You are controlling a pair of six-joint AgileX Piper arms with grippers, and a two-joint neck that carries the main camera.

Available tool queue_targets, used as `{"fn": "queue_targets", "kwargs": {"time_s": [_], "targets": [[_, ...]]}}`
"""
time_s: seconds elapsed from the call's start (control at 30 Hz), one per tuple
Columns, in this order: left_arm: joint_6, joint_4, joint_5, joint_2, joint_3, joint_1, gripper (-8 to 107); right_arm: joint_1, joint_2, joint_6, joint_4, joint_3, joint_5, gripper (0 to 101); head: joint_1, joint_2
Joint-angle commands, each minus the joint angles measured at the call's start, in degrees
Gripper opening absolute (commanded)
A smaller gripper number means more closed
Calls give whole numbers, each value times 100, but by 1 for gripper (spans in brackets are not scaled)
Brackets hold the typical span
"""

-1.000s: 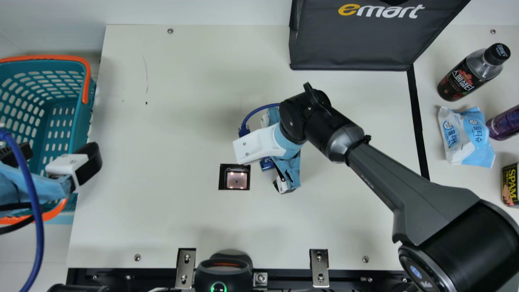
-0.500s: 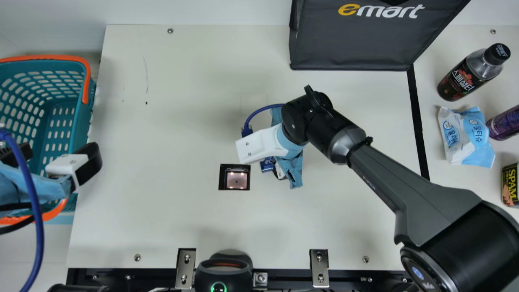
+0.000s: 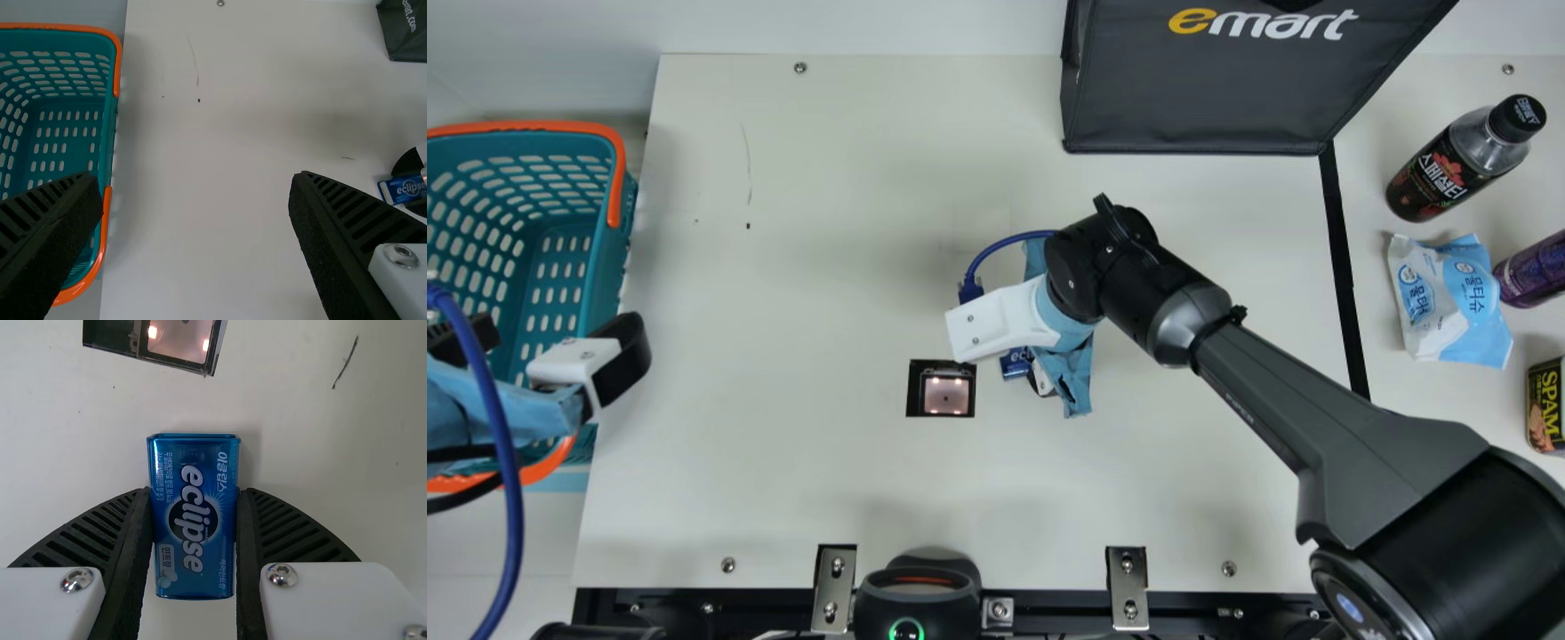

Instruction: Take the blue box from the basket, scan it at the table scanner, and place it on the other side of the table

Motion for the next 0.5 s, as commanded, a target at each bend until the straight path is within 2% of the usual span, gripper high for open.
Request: {"fn": "queue_targets", "kwargs": {"time_s": [0.0, 0.47], "targets": [[0, 0, 0, 0, 0, 0, 90, -14, -37, 43, 27, -49, 4, 0, -166, 0], [0, 0, 0, 0, 0, 0, 90, -118, -142, 422, 116, -434, 388, 0, -166, 0]]}}
